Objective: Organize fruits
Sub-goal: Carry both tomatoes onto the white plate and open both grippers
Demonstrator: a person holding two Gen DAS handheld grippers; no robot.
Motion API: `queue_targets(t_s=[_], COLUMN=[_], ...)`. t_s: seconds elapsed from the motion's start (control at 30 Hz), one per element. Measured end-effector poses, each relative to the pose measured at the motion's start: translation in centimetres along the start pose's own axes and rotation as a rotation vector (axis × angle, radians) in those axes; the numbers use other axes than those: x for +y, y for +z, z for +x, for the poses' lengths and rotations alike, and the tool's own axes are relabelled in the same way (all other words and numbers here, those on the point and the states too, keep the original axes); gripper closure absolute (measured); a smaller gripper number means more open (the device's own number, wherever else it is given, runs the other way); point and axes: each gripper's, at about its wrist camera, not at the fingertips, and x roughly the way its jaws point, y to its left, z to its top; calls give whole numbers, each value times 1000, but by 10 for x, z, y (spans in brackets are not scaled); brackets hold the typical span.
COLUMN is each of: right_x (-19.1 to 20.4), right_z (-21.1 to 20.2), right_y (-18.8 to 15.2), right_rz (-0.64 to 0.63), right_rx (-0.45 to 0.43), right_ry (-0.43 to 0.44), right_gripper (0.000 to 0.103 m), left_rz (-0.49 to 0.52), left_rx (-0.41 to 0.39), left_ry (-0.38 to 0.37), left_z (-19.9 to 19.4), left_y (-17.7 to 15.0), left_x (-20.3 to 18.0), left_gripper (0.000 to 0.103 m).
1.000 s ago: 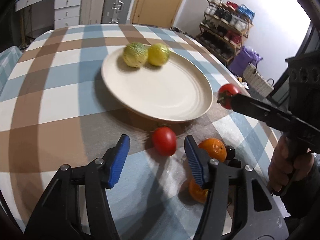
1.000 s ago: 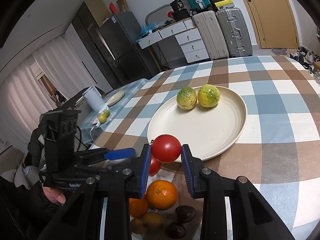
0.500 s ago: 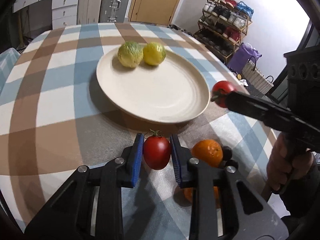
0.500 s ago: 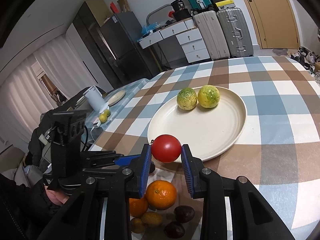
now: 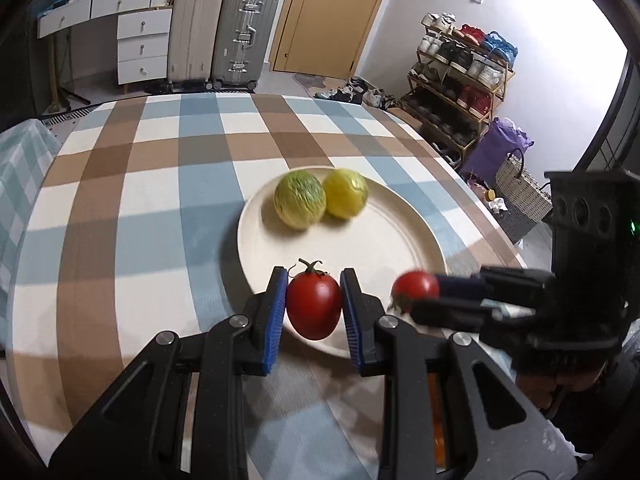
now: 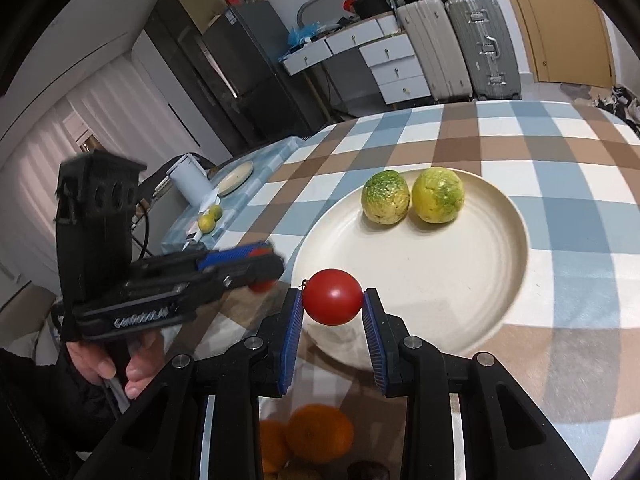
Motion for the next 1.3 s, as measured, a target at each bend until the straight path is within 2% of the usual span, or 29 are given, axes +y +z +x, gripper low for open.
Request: queue_targets(t_s=[0.17, 0.43, 0.6, 0.8, 0.87, 0.9, 0.93, 1.0, 1.1, 1.13, 1.27, 1.3], right_x=[3, -3, -4, -4, -1, -1, -1, -2, -3, -3, -2, -2], right_z=[22, 53, 66, 78, 76, 73, 70, 62, 42, 34, 4, -3], right_y=[12, 33, 38, 42, 43, 43, 43, 42, 36, 34, 26, 24], right_rz=[-17, 7, 21, 34, 30, 34, 38, 41, 57, 58, 72, 77], right_rx=[55, 123, 142, 151, 138, 126, 112, 96, 65, 53, -6, -19], right_ry=[-1, 38, 49, 34, 46, 54, 62, 72, 72, 66, 40, 30], right_gripper=[72, 72, 72, 72, 61, 47, 39, 33, 17, 13, 8, 7], left_rz=[-31, -24, -11, -41, -45, -43, -41, -59, -92, -94, -111, -117], left_rx=[22, 50, 67, 74, 66, 61, 52, 38, -2, -22, -105, -127], left_ry=[-4, -23, -24, -46, -37, -32, -14, 30, 39, 61, 105, 125], left_z=[29, 62, 76, 82, 79, 75, 71, 60, 35, 25, -17, -28], left_y=[20, 38, 44, 46, 47, 48, 48, 48, 47, 47, 39, 36], left_x=[14, 21, 23, 25, 24, 24, 23, 24, 24, 23, 18, 15], left_gripper=[79, 79, 79, 79, 78, 75, 68, 59, 48, 41, 26, 19])
